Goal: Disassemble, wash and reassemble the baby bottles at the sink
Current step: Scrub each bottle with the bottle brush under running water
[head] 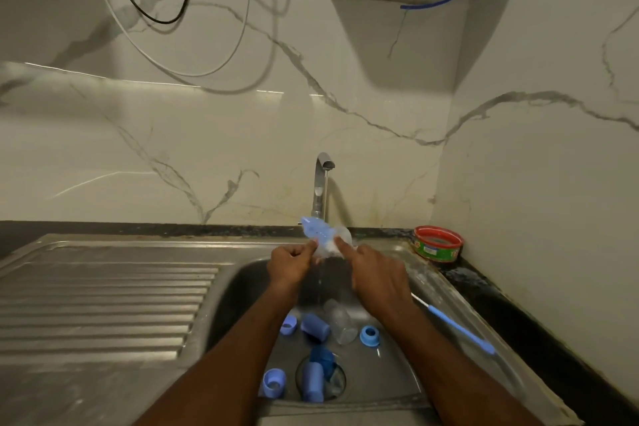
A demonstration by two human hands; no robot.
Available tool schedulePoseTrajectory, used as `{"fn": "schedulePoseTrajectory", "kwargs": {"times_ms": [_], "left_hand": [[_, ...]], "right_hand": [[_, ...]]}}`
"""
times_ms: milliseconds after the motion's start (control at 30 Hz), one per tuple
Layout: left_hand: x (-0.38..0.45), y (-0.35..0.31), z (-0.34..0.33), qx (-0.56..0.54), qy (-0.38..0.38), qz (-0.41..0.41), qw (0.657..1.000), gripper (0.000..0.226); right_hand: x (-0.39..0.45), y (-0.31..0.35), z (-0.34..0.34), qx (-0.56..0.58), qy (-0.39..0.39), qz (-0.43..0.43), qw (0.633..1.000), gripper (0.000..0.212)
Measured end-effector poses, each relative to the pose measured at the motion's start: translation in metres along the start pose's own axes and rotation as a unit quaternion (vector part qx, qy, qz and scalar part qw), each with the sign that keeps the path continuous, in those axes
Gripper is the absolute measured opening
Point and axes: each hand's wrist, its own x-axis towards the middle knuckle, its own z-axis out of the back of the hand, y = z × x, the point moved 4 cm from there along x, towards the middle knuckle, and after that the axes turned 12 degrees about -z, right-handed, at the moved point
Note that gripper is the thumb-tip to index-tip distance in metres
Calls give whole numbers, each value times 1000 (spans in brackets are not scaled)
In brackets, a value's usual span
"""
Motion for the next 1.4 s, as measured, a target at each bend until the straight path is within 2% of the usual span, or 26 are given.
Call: {"fn": "schedulePoseTrajectory", "kwargs": {"times_ms": [33,133,267,333,400,467,600,767,833,900,1033,1167,1300,1400], "left_hand": [[0,1,1,-15,-8,21,1000,30],[-3,0,0,-38,-13,51,998,33],[0,2,1,-38,-26,107,993,43],[-1,3,0,-53,-23,107,993,41],[0,8,-1,-57,-9,102,993,38],[-2,4,-2,-77,24,109,991,32],[-6,-2,-9,-196,70,130,970,22],[-12,-5,-17,-236,135,162,949,24],[-14,-7,-20,-223,167,124,952,20],[-17,-8,-23,-169,194,50,965,19],[-21,-6,-21,-71,236,-50,968,45],[-19,-7,-16,28,200,-132,971,36],[-15,-7,-18,44,184,-128,974,29],[-16,-4,-22,-36,166,-79,982,26]], "right_hand": [[-2,2,1,-6,-2,15,1000,73],[5,-4,4,-10,-28,-52,998,69],[1,6,-4,-1,-5,10,1000,63],[4,-4,-1,-12,-32,-24,999,68],[7,-12,-1,-1,-49,-50,998,70],[5,-10,-4,22,-41,-22,999,67],[13,-15,-5,80,-80,-33,993,67],[12,-14,-2,154,-102,-22,982,48],[12,-16,-2,168,-107,-41,979,45],[12,-16,-3,166,-99,-65,979,42],[15,-22,-6,160,-84,-121,976,32],[19,-20,-10,140,-90,-118,979,29],[21,-19,-7,149,-109,-116,976,30],[19,-16,-5,148,-106,-101,978,30]]}}
